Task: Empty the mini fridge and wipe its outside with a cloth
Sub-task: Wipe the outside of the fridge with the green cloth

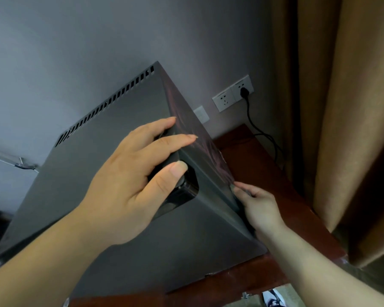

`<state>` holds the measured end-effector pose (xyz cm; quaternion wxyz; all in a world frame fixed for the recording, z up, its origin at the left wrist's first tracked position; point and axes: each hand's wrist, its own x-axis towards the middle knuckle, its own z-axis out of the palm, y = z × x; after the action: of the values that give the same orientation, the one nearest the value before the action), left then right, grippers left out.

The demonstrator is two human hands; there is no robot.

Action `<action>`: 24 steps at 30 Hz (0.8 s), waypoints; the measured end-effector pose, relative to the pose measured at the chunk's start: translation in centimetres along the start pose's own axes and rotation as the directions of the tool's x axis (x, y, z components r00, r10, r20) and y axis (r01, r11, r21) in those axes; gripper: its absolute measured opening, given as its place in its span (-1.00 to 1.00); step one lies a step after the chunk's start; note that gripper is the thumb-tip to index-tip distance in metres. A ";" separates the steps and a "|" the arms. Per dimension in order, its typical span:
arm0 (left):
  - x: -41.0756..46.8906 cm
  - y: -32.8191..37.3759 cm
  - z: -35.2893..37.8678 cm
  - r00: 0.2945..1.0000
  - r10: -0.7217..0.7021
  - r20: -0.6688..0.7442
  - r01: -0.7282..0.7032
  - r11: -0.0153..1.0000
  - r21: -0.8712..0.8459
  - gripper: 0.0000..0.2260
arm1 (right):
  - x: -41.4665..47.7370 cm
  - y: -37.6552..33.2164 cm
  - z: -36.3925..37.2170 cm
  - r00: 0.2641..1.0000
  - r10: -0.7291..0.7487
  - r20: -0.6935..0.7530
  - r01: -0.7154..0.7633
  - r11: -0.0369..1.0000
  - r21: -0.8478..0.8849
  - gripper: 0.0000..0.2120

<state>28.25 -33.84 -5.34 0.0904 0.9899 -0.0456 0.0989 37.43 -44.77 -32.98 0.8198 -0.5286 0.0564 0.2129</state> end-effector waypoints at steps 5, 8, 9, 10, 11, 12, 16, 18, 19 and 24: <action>0.1 -0.2 0.1 1.000 0.006 -0.001 -0.006 1.000 0.017 -0.59 | -0.9 -2.0 1.4 0.992 -0.110 0.069 0.107 0.993 0.048 -0.82; 0.0 -0.1 0.0 1.000 0.015 -0.011 -0.015 1.000 0.015 -0.55 | -1.1 -2.8 1.7 0.999 -0.050 0.020 0.049 0.997 0.054 -0.86; 0.1 0.0 0.0 1.000 0.019 -0.015 -0.019 1.000 0.011 -0.54 | -1.1 -3.7 2.3 0.996 -0.082 0.046 0.079 0.995 0.061 -0.85; 0.2 -0.1 0.0 1.000 0.020 -0.020 -0.020 1.000 0.009 -0.52 | -1.3 -4.8 3.1 0.986 -0.144 0.083 0.138 0.988 0.065 -0.82; 0.2 -0.1 0.0 1.000 0.020 -0.025 -0.020 1.000 0.007 -0.51 | -1.5 -5.9 3.7 0.972 -0.205 0.118 0.198 0.978 0.070 -0.81; 0.2 -0.1 0.1 0.999 0.019 -0.029 -0.019 1.000 0.006 -0.51 | -1.8 -6.7 4.2 0.956 -0.251 0.153 0.241 0.967 0.083 -0.80; 0.1 0.0 0.1 0.999 0.018 -0.040 -0.018 1.000 0.000 -0.48 | -1.8 -7.0 4.3 0.973 -0.217 0.083 0.213 0.976 0.051 -0.83; 0.1 0.1 0.3 0.999 0.000 -0.048 0.000 1.000 0.003 -0.44 | -2.1 -7.5 4.5 0.979 -0.182 0.090 0.176 0.982 0.070 -0.84; 0.1 0.0 0.4 0.999 -0.007 -0.048 0.007 1.000 0.003 -0.43 | -2.4 -8.3 4.9 0.970 -0.211 0.121 0.202 0.976 0.086 -0.83; 0.1 0.0 0.5 0.999 -0.022 -0.044 0.022 1.000 -0.001 -0.40 | -3.4 -10.4 5.7 0.926 -0.319 0.202 0.304 0.947 0.102 -0.78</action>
<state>28.41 -33.92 -5.83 0.0927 0.9879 -0.0330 0.1199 37.82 -44.33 -20.70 0.8622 -0.4759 -0.1101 0.1343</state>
